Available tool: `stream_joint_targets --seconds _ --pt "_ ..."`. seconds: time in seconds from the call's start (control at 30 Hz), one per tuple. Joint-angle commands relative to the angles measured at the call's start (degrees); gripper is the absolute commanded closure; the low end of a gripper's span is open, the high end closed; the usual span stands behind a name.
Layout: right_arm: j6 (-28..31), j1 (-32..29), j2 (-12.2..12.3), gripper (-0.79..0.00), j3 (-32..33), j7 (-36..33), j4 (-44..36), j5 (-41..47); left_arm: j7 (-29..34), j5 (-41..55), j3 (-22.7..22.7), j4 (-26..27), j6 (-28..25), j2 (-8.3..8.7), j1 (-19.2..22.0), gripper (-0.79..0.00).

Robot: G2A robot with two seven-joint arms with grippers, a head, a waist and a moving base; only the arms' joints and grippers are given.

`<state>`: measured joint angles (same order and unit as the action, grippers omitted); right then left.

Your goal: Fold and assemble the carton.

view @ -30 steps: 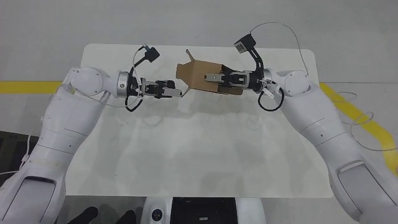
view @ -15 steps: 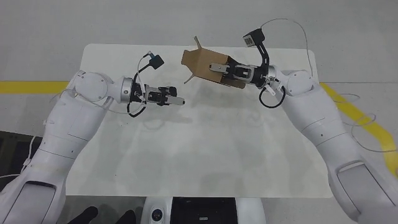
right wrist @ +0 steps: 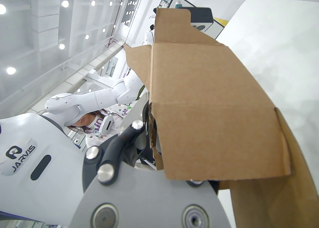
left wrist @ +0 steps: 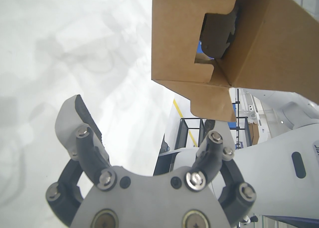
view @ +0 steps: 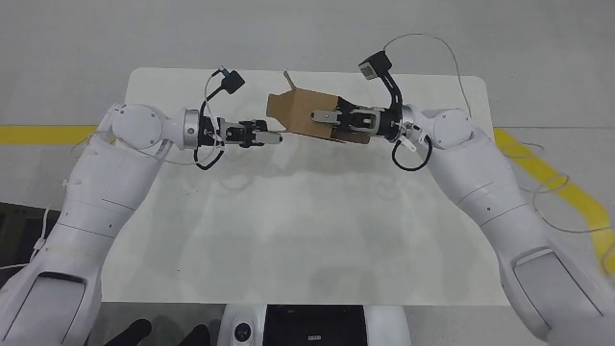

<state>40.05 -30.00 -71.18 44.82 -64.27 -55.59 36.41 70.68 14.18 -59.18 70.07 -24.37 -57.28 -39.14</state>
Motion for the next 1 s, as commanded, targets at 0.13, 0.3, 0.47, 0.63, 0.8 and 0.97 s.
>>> stream_joint_targets --seconds 0.13,0.3,0.47,0.63,0.8,0.97 --pt "-2.4 0.7 -0.5 0.000 -0.8 -2.4 -0.6 0.2 0.3 0.6 -0.2 -0.5 -0.2 -0.01 0.4 -0.785" --pt "-4.2 1.2 -0.9 0.000 -1.7 -4.1 -0.6 0.8 1.4 0.9 -0.2 -0.5 -0.5 0.06 0.4 -0.785" --pt "-5.1 1.7 -1.3 0.000 -2.3 -5.0 -0.8 1.0 1.8 1.1 0.2 -0.8 -0.5 0.00 0.5 -0.785" --pt "-5.5 2.0 -1.5 0.000 -2.8 -5.4 -0.8 1.3 2.4 1.2 0.5 -0.8 -0.6 -0.04 0.5 -0.785" --pt "-5.7 2.2 -1.7 0.000 -3.2 -5.6 -0.6 1.5 2.7 1.4 0.7 -0.9 -0.7 -0.08 0.6 -0.785" --pt "-5.6 2.4 -1.8 0.000 -3.4 -5.6 0.0 1.6 2.9 1.7 0.6 -1.0 -0.8 -0.08 0.8 -0.785"
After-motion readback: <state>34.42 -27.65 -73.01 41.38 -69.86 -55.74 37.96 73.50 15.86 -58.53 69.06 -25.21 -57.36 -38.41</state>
